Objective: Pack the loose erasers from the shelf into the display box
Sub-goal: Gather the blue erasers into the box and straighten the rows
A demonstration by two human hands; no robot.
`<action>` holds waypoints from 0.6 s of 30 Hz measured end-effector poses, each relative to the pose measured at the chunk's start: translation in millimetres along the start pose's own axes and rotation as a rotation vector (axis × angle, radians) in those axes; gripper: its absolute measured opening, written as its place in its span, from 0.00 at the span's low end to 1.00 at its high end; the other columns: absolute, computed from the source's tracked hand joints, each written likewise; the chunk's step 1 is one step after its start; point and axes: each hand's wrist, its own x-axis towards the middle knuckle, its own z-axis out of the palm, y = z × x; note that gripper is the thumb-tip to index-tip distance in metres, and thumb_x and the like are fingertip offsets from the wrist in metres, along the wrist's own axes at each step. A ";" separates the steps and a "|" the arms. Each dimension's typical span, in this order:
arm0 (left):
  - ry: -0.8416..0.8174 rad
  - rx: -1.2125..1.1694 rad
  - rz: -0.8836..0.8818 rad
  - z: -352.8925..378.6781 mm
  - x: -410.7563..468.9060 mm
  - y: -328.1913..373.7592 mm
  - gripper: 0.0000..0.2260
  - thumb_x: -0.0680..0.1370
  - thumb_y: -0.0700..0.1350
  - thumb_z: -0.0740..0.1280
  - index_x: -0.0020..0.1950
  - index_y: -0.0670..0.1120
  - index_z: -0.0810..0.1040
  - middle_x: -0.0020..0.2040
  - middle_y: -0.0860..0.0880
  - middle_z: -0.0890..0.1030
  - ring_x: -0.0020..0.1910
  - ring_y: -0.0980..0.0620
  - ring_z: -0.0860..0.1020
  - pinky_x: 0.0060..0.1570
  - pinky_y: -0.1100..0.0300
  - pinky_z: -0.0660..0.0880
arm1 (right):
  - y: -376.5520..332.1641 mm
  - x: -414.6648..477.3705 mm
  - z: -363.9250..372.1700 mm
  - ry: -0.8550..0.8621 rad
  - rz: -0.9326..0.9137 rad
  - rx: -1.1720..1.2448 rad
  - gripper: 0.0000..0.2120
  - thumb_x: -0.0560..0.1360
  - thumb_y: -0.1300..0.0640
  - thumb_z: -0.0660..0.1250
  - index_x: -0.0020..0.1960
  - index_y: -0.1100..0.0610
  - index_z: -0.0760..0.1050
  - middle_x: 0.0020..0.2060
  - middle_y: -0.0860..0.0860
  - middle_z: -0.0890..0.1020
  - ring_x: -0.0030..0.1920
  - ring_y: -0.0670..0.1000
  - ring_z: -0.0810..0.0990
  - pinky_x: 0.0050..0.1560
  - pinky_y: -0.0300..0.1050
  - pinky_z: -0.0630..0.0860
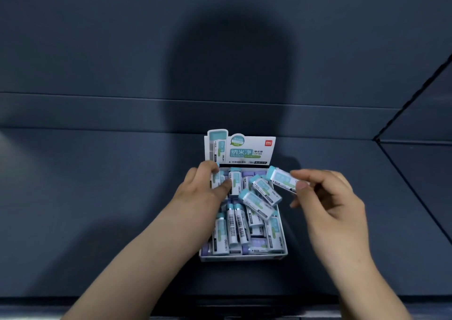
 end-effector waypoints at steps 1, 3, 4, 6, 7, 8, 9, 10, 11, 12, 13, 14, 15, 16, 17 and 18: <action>0.010 -0.020 0.024 4.0 1.0 -3.6 0.28 0.76 0.37 0.61 0.74 0.51 0.56 0.66 0.51 0.48 0.64 0.50 0.58 0.61 0.62 0.65 | 0.2 -0.2 0.3 -0.003 -0.002 -0.001 0.14 0.73 0.69 0.64 0.41 0.51 0.79 0.42 0.54 0.76 0.35 0.54 0.78 0.35 0.26 0.70; 0.074 -0.172 -0.013 5.4 -0.9 -7.3 0.21 0.78 0.40 0.62 0.70 0.50 0.63 0.65 0.52 0.54 0.62 0.51 0.63 0.60 0.60 0.68 | -0.1 -0.5 0.9 -0.007 -0.005 -0.006 0.14 0.73 0.69 0.64 0.41 0.50 0.79 0.42 0.54 0.76 0.34 0.53 0.78 0.35 0.26 0.71; 0.101 -0.292 -0.052 3.5 -3.8 -5.7 0.16 0.79 0.43 0.62 0.67 0.50 0.67 0.65 0.49 0.61 0.61 0.49 0.66 0.59 0.56 0.70 | -0.2 -0.4 1.0 -0.009 -0.004 -0.008 0.14 0.73 0.69 0.64 0.41 0.50 0.79 0.42 0.54 0.76 0.34 0.53 0.78 0.35 0.26 0.71; 0.176 -0.493 -0.129 5.4 -8.1 -4.6 0.09 0.79 0.48 0.62 0.58 0.52 0.72 0.60 0.47 0.73 0.56 0.48 0.73 0.53 0.52 0.74 | 0.8 -0.3 0.6 -0.009 0.004 -0.010 0.14 0.73 0.68 0.65 0.41 0.50 0.79 0.42 0.53 0.76 0.34 0.53 0.78 0.35 0.26 0.71; 0.234 -0.514 -0.170 6.8 -9.8 -5.7 0.06 0.78 0.50 0.63 0.54 0.54 0.72 0.56 0.49 0.75 0.52 0.51 0.75 0.47 0.57 0.74 | 2.2 -0.3 0.9 -0.006 0.005 -0.011 0.12 0.73 0.66 0.66 0.41 0.49 0.79 0.42 0.52 0.76 0.34 0.53 0.78 0.36 0.27 0.72; 0.242 -0.486 -0.218 7.1 -12.5 -6.4 0.05 0.78 0.52 0.63 0.52 0.55 0.71 0.54 0.52 0.75 0.47 0.55 0.75 0.40 0.64 0.73 | 3.9 -0.6 1.2 0.000 0.002 -0.016 0.10 0.73 0.63 0.68 0.41 0.48 0.80 0.41 0.51 0.77 0.35 0.54 0.79 0.37 0.30 0.73; 0.230 -0.448 -0.251 5.6 -15.5 -6.1 0.05 0.77 0.52 0.63 0.52 0.55 0.72 0.51 0.54 0.74 0.43 0.58 0.74 0.34 0.70 0.69 | 5.2 -1.1 1.7 0.006 0.002 -0.023 0.08 0.71 0.59 0.68 0.41 0.46 0.80 0.40 0.49 0.77 0.36 0.55 0.79 0.39 0.34 0.75; 0.221 -0.400 -0.248 6.2 -16.4 -6.3 0.07 0.76 0.50 0.65 0.53 0.53 0.74 0.49 0.54 0.73 0.41 0.58 0.74 0.33 0.73 0.67 | 6.7 -1.6 2.2 0.013 0.004 -0.031 0.06 0.70 0.55 0.67 0.41 0.45 0.80 0.40 0.48 0.77 0.37 0.56 0.80 0.41 0.38 0.76; 0.223 -0.361 -0.205 4.9 -16.1 -5.7 0.08 0.73 0.46 0.70 0.51 0.49 0.76 0.47 0.51 0.75 0.39 0.55 0.75 0.32 0.71 0.69 | 8.1 -2.2 2.5 0.017 0.007 -0.034 0.06 0.69 0.53 0.66 0.42 0.44 0.80 0.40 0.48 0.77 0.38 0.56 0.80 0.43 0.42 0.77; 0.222 -0.261 -0.137 2.4 -16.3 -4.5 0.11 0.68 0.41 0.75 0.48 0.44 0.79 0.45 0.49 0.75 0.37 0.53 0.76 0.29 0.67 0.71 | 9.0 -2.6 2.8 0.018 0.008 -0.030 0.05 0.68 0.50 0.66 0.43 0.43 0.80 0.40 0.47 0.77 0.38 0.56 0.80 0.43 0.43 0.77; 0.203 -0.143 -0.095 0.3 -16.6 -3.1 0.12 0.65 0.38 0.77 0.47 0.42 0.80 0.45 0.47 0.75 0.36 0.52 0.76 0.27 0.63 0.73 | 8.9 -3.2 3.0 0.014 0.007 -0.026 0.06 0.68 0.48 0.67 0.43 0.42 0.80 0.40 0.47 0.77 0.38 0.57 0.81 0.44 0.43 0.77; 0.150 -0.083 -0.088 -1.9 -14.5 -2.0 0.13 0.67 0.38 0.75 0.49 0.41 0.79 0.49 0.47 0.74 0.38 0.53 0.75 0.30 0.61 0.75 | 8.7 -3.5 3.2 0.010 0.004 -0.023 0.07 0.67 0.45 0.66 0.44 0.42 0.80 0.40 0.46 0.77 0.39 0.57 0.81 0.44 0.43 0.78; 0.140 -0.062 -0.099 -4.0 -12.0 -1.0 0.13 0.72 0.39 0.71 0.55 0.42 0.77 0.55 0.48 0.71 0.43 0.53 0.73 0.36 0.60 0.76 | 8.5 -4.2 2.8 0.006 0.002 -0.023 0.09 0.66 0.43 0.65 0.44 0.42 0.80 0.40 0.46 0.77 0.39 0.57 0.81 0.44 0.43 0.78; 0.126 -0.069 -0.107 -1.9 -11.4 -3.5 0.14 0.76 0.41 0.66 0.61 0.43 0.74 0.60 0.50 0.68 0.48 0.54 0.72 0.43 0.60 0.75 | 8.1 -4.6 2.7 0.001 -0.001 -0.021 0.10 0.66 0.41 0.64 0.44 0.42 0.80 0.40 0.46 0.77 0.39 0.57 0.81 0.44 0.43 0.78; 0.132 -0.052 -0.101 -1.3 -10.0 -5.2 0.15 0.78 0.42 0.62 0.65 0.45 0.71 0.63 0.50 0.65 0.52 0.53 0.71 0.47 0.61 0.74 | 7.1 -5.2 2.1 -0.003 0.001 -0.020 0.10 0.65 0.41 0.64 0.44 0.41 0.79 0.40 0.46 0.77 0.39 0.57 0.81 0.43 0.43 0.77; 0.116 -0.014 -0.100 -0.5 -7.9 -6.0 0.16 0.79 0.42 0.61 0.66 0.45 0.70 0.64 0.50 0.64 0.55 0.52 0.71 0.49 0.61 0.73 | 6.2 -5.6 1.3 -0.006 0.003 -0.018 0.10 0.66 0.41 0.65 0.44 0.42 0.80 0.40 0.47 0.77 0.39 0.56 0.81 0.43 0.41 0.77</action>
